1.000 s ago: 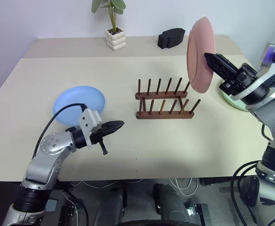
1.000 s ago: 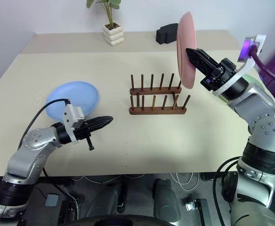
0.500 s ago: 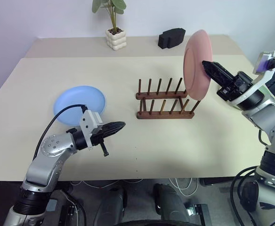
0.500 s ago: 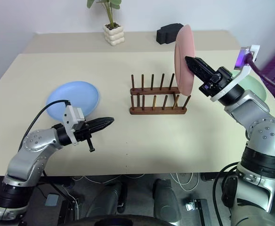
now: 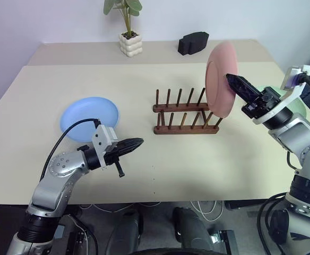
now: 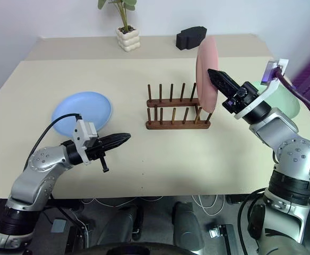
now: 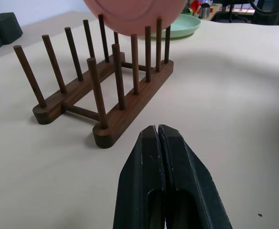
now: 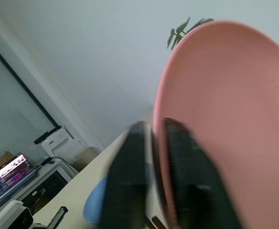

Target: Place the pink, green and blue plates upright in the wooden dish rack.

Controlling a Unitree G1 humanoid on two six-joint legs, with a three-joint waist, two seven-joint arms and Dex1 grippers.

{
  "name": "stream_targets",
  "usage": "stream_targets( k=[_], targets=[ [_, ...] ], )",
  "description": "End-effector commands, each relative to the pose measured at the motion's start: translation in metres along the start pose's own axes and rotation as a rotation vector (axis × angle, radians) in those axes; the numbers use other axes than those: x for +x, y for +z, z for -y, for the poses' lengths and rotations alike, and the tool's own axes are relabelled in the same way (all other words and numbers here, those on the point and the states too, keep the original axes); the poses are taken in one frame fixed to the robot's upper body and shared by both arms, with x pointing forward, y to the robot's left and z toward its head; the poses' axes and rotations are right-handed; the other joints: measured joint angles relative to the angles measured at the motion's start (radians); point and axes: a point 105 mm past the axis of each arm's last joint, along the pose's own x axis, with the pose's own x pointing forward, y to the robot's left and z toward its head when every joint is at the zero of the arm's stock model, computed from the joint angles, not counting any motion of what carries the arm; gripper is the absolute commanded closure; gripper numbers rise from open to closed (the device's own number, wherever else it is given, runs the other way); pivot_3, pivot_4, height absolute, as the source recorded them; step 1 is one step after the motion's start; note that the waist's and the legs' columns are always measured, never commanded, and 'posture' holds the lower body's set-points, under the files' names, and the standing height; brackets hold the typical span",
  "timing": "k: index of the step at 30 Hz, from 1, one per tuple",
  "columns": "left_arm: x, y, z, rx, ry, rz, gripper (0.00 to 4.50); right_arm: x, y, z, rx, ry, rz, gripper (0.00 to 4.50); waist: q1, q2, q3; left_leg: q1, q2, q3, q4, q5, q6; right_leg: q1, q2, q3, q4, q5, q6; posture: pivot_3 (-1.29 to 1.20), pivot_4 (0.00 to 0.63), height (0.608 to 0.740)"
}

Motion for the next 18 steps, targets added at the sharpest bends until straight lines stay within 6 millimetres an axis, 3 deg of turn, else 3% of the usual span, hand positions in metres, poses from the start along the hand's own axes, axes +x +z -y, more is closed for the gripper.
stream_targets(
  k=[1, 4, 12, 16, 18],
  targets=[
    [0.004, 0.011, 0.004, 0.033, -0.02, 0.034, 4.5, 0.0, 0.01, -0.003, -0.026, 0.006, 0.046, 2.03, 0.0, 0.0, 0.0, 0.0, 0.0, 0.0, 0.0, 0.0, 0.0, 0.0, 0.0, 0.0, 0.0, 0.0, 0.0, 0.0, 0.15, 0.73],
    [0.004, 0.012, 0.004, 0.033, -0.02, 0.035, 4.5, 0.0, 0.017, 0.001, -0.063, -0.031, 0.072, 0.63, 0.0, 0.0, 0.0, 0.0, 0.0, 0.0, 0.0, 0.0, 0.0, 0.0, 0.0, 0.0, 0.0, 0.0, 0.0, 0.0, 0.15, 0.73],
    [0.005, 0.012, 0.006, 0.03, -0.017, 0.038, 4.5, -0.013, 0.055, 0.004, -0.261, -0.095, 0.141, 0.63, 0.001, 0.0, 0.0, 0.0, 0.0, 0.0, 0.0, 0.0, 0.0, 0.0, 0.0, 0.0, 0.0, 0.0, 0.0, 0.0, 0.15, 0.73],
    [0.005, 0.011, 0.006, 0.027, -0.015, 0.038, 4.5, -0.035, 0.085, 0.019, -0.38, -0.208, 0.168, 0.63, 0.003, 0.0, 0.0, 0.0, 0.0, 0.0, 0.0, 0.0, 0.0, 0.0, 0.0, 0.0, -0.001, 0.0, 0.0, 0.0, 0.15, 0.73],
    [0.005, 0.011, 0.006, 0.027, -0.015, 0.037, 4.5, -0.048, 0.09, 0.034, -0.451, -0.302, 0.126, 0.63, 0.002, 0.0, 0.0, 0.0, 0.0, 0.001, 0.0, 0.0, 0.0, 0.0, 0.0, 0.0, -0.001, 0.0, 0.0, 0.0, 0.15, 0.73]
  ],
)
